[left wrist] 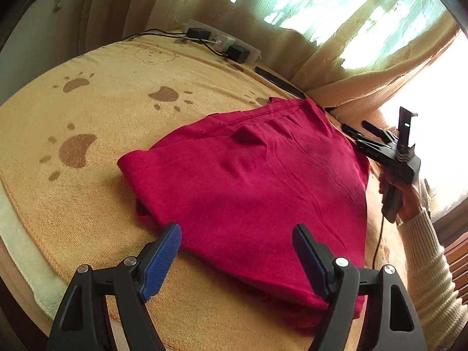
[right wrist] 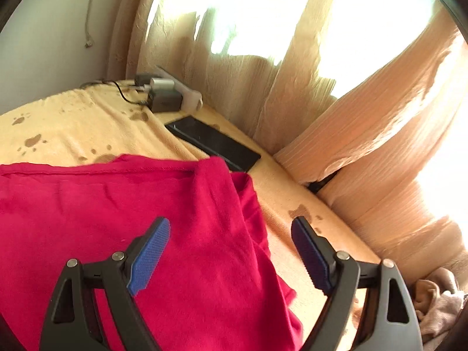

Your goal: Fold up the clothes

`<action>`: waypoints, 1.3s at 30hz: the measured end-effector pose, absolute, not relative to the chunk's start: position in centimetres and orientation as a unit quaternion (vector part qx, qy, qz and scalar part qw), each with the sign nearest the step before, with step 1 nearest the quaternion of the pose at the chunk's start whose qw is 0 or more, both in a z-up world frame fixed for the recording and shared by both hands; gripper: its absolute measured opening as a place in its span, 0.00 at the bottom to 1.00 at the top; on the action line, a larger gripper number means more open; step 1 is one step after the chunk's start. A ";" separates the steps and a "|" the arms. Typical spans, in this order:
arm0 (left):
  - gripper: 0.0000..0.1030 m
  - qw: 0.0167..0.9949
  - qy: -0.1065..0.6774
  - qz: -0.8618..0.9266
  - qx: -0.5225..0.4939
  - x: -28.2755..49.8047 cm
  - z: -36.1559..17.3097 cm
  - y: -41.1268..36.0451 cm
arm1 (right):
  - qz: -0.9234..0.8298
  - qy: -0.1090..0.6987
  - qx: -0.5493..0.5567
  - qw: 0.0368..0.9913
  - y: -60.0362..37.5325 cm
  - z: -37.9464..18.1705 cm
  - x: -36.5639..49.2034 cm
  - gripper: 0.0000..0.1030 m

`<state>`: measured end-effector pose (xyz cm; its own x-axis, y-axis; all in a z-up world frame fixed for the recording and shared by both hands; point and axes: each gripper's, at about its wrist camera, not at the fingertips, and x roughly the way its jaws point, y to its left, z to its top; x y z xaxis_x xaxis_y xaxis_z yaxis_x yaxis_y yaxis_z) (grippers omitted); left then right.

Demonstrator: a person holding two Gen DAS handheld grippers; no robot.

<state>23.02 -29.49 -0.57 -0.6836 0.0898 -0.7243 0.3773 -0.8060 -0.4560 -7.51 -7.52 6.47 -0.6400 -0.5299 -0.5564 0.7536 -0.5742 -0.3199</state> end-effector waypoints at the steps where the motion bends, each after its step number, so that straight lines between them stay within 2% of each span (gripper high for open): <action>1: 0.78 0.081 0.308 -0.865 0.388 23.5 -0.6 -29.8 | -0.868 0.261 0.193 0.376 -6.2 7.5 -5.8 0.85; 5: 0.78 0.117 0.318 -0.863 0.375 24.5 -0.7 -32.0 | -0.840 0.246 0.183 0.447 -2.3 8.9 3.5 0.85; 8: 0.78 0.133 0.347 -0.852 0.369 25.3 -1.7 -33.8 | -0.805 0.281 0.171 0.494 -1.2 7.6 11.6 0.85; 11: 0.78 0.128 0.347 -0.855 0.364 25.8 -1.7 -34.1 | -0.790 0.314 0.165 0.499 -1.3 5.7 17.6 0.85; 15: 0.78 0.127 0.327 -0.860 0.371 25.5 -1.7 -33.8 | -0.799 0.338 0.151 0.473 -1.5 4.1 21.3 0.85; 20: 0.78 0.121 0.332 -0.863 0.361 24.6 -1.6 -34.1 | -0.806 0.316 0.188 0.465 -1.9 3.7 22.5 0.85; 22: 0.78 0.116 0.337 -0.863 0.357 24.1 -1.7 -34.4 | -0.795 0.281 0.215 0.493 -1.7 4.3 23.0 0.83; 23: 0.78 0.115 0.338 -0.864 0.355 23.8 -1.6 -34.6 | -0.785 0.266 0.227 0.511 -1.7 4.5 23.5 0.76; 24: 0.78 0.112 0.339 -0.865 0.353 23.6 -1.6 -34.8 | -0.778 0.259 0.235 0.523 -1.8 4.7 23.9 0.61; 26: 0.78 0.105 0.343 -0.865 0.350 23.1 -1.5 -35.0 | -0.771 0.267 0.240 0.526 -2.4 4.3 24.9 0.49; 30: 0.78 0.085 0.362 -0.861 0.346 22.2 -1.7 -35.4 | -0.774 0.293 0.250 0.502 -3.5 2.5 25.3 0.50; 37: 0.78 0.087 0.347 -0.870 0.340 21.1 -1.5 -35.2 | -0.773 0.270 0.269 0.507 -3.3 2.1 25.0 0.49; 39: 0.78 0.082 0.346 -0.872 0.337 20.7 -1.4 -35.1 | -0.771 0.268 0.272 0.510 -3.3 2.1 25.0 0.46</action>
